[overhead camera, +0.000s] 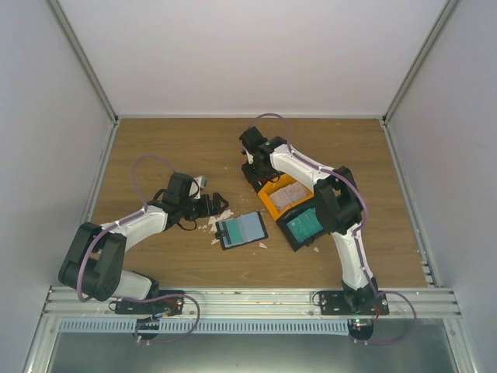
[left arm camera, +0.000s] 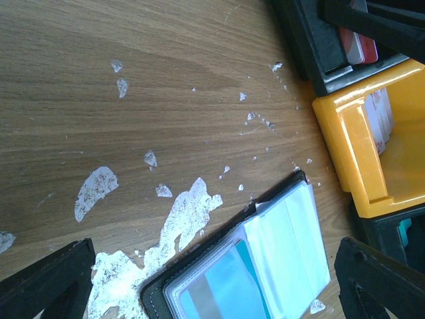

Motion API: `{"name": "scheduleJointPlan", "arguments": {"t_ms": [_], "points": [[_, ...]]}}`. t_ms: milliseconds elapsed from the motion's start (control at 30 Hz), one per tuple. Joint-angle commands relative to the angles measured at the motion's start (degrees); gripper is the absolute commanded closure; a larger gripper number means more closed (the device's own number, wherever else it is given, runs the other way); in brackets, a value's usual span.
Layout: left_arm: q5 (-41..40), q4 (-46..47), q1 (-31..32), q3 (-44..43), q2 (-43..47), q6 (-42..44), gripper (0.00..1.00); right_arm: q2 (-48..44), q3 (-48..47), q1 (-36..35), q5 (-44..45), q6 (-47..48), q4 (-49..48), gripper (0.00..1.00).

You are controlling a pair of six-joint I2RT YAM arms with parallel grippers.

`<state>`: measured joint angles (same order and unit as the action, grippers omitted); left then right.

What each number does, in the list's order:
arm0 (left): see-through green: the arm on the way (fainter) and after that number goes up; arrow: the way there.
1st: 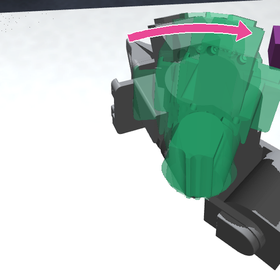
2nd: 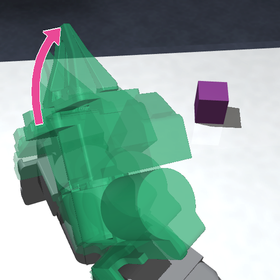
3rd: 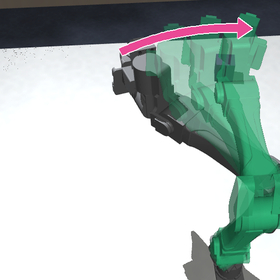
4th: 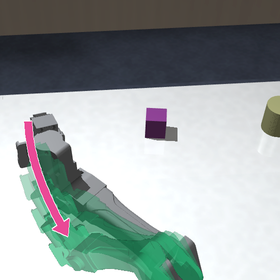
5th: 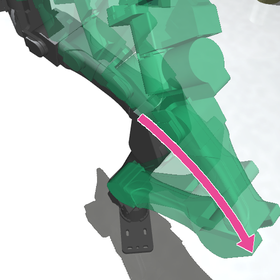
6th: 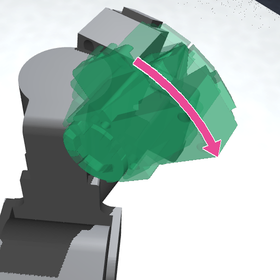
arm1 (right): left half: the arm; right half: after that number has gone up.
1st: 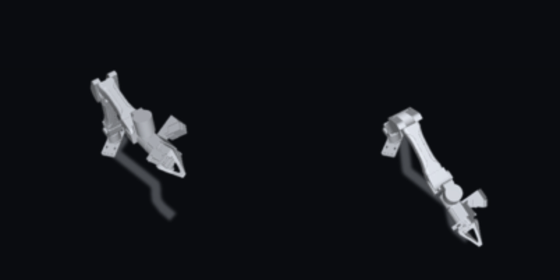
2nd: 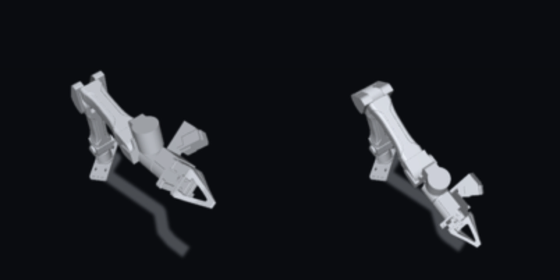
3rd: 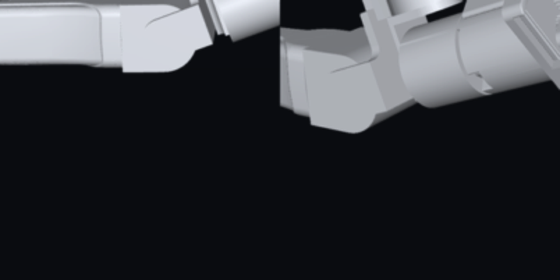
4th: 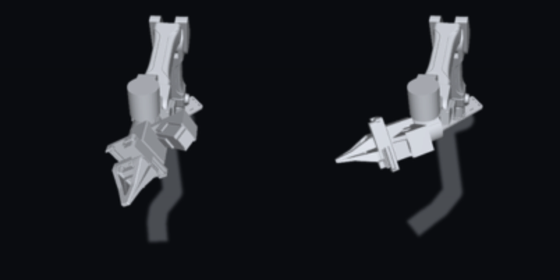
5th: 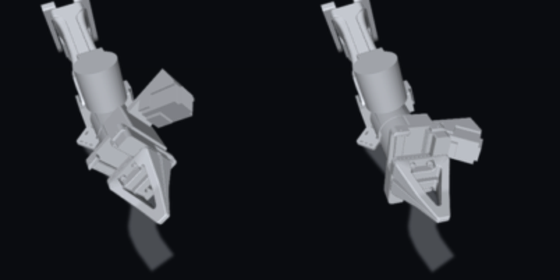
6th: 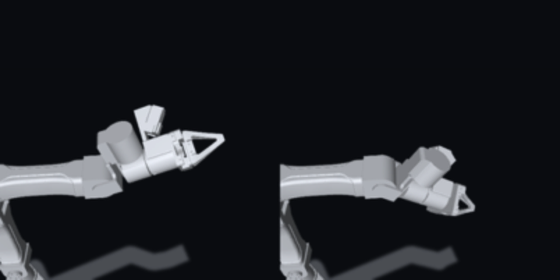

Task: Put the credit cards into the card holder
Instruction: Pick up the credit card from the storage box.

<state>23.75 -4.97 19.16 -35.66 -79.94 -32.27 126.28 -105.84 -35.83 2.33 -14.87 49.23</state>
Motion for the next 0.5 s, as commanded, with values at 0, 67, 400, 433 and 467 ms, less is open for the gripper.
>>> {"name": "scheduleJointPlan", "arguments": {"t_ms": [0, 67, 400, 433, 467], "points": [[0.0, 1.9, -0.5, 0.2, -0.3, 1.2, 0.01, -2.9, -0.3, -0.2, -0.5, -0.8, 1.0, 0.83], [0.1, 1.9, -0.5, 0.1, -0.4, 1.2, 0.01, -3.0, -0.2, -0.2, -0.5, -0.8, 1.0, 0.83], [0.0, 1.8, -0.4, 0.2, -0.4, 1.2, 0.01, -3.4, 0.3, -0.2, -0.5, -1.0, 0.7, 0.88], [0.0, 1.8, -0.4, 0.2, -0.5, 1.2, 0.01, -3.4, 0.4, -0.1, -0.5, -1.0, 0.7, 0.9], [0.0, 1.8, -0.4, 0.2, -0.5, 1.2, 0.01, -3.3, 0.4, -0.1, -0.5, -1.0, 0.7, 0.91]]}}
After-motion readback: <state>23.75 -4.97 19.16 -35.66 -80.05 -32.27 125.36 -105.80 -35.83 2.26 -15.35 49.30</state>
